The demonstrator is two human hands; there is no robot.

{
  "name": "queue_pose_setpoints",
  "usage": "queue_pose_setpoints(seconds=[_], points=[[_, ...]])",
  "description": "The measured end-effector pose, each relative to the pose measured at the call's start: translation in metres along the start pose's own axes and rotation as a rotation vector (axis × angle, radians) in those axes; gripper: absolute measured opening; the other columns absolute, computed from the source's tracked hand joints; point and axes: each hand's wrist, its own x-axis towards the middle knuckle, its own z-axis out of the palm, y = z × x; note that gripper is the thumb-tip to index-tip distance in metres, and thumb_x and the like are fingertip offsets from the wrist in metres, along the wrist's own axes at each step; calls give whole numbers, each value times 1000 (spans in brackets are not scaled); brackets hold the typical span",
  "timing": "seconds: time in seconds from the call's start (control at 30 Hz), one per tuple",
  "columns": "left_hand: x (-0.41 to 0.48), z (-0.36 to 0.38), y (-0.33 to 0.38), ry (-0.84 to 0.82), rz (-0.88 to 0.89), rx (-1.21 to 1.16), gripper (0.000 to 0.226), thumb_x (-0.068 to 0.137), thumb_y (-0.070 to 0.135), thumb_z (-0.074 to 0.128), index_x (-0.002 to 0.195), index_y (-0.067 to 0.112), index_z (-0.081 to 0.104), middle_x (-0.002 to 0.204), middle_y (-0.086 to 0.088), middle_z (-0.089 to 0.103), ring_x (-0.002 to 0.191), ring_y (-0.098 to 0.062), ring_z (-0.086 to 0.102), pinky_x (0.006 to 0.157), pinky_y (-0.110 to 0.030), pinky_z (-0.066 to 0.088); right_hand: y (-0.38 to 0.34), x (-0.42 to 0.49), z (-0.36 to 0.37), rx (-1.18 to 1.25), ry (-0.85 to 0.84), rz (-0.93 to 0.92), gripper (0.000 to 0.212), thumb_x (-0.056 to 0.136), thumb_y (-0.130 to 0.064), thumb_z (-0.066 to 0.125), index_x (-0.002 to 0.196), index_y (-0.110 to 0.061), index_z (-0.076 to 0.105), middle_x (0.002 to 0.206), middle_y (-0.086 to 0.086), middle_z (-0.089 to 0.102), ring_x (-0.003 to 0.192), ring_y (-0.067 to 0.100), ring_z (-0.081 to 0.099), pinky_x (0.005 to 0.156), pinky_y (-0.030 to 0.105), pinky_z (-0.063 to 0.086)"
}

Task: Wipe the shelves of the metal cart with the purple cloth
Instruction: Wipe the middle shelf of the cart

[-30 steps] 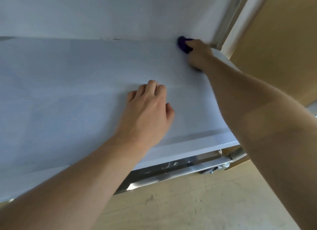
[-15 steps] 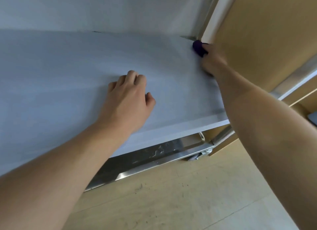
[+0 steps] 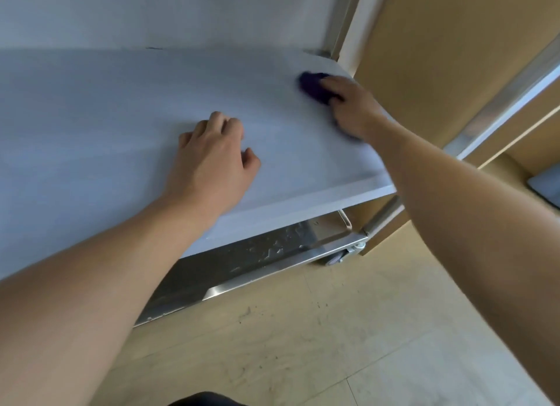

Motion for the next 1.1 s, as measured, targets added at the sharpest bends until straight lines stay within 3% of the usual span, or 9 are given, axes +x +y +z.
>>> queue_pose_setpoints(seconds=[0.13,0.3,0.4,0.57,0.67,0.8,0.87,0.97,1.1], points=[[1,1,2,1,5,10,26,89,26,52,107,7,56,114,-12,53,108,-34,50,90,-44,36,17,-17,-11,-63,52,220,52,90,-6,39,140,-20,46,149,3,41,135,30,37,112,31,30],[2,0,3,-12,5,15,28,89,26,52,108,6,56,115,-14,52,108,-35,50,90,-44,36,-72,-67,36,-3,32,-67,56,89,-4,40,143,-21,43,150,2,39,133,30,38,112,33,30],[2,-1,5,-13,5,5,28,90,25,52,109,4,56,116,-15,52,108,-36,50,90,-45,37,-64,-83,22,1,-6,-146,53,92,-4,38,141,-21,46,150,-1,40,131,30,41,110,33,32],[3,3,8,-17,-8,-10,28,90,25,51,108,4,56,116,-16,52,108,-36,50,91,-45,37,11,-98,-19,-89,119,190,52,91,-5,37,139,-24,49,149,-4,41,133,28,39,109,32,32],[4,4,7,-11,-2,5,29,89,25,51,108,2,56,115,-18,52,107,-38,50,90,-47,38,1,-105,-14,-85,189,266,49,89,-6,37,133,-21,54,144,-1,47,128,32,43,102,34,37],[5,1,5,-9,0,0,27,88,24,51,105,3,57,112,-18,53,105,-38,52,88,-46,40,-75,-106,25,52,137,-111,45,90,-1,43,130,-14,58,138,4,54,127,25,48,105,26,33],[4,-1,5,-8,2,-13,25,88,22,51,103,3,57,111,-18,54,104,-37,53,87,-45,40,-88,-94,27,102,64,-194,44,91,-1,43,131,-13,57,141,4,52,131,23,45,108,22,26],[3,-1,7,-4,6,-16,23,88,19,49,102,3,58,110,-17,54,102,-37,54,87,-45,41,-68,-57,20,101,4,-63,43,96,-5,42,136,-17,52,147,2,44,135,24,39,111,23,23],[4,0,7,-18,-10,14,22,90,20,46,105,6,54,113,-13,52,104,-34,52,88,-44,39,-71,-24,30,38,73,100,46,95,-5,36,138,-17,48,145,6,45,132,33,38,104,33,35]])
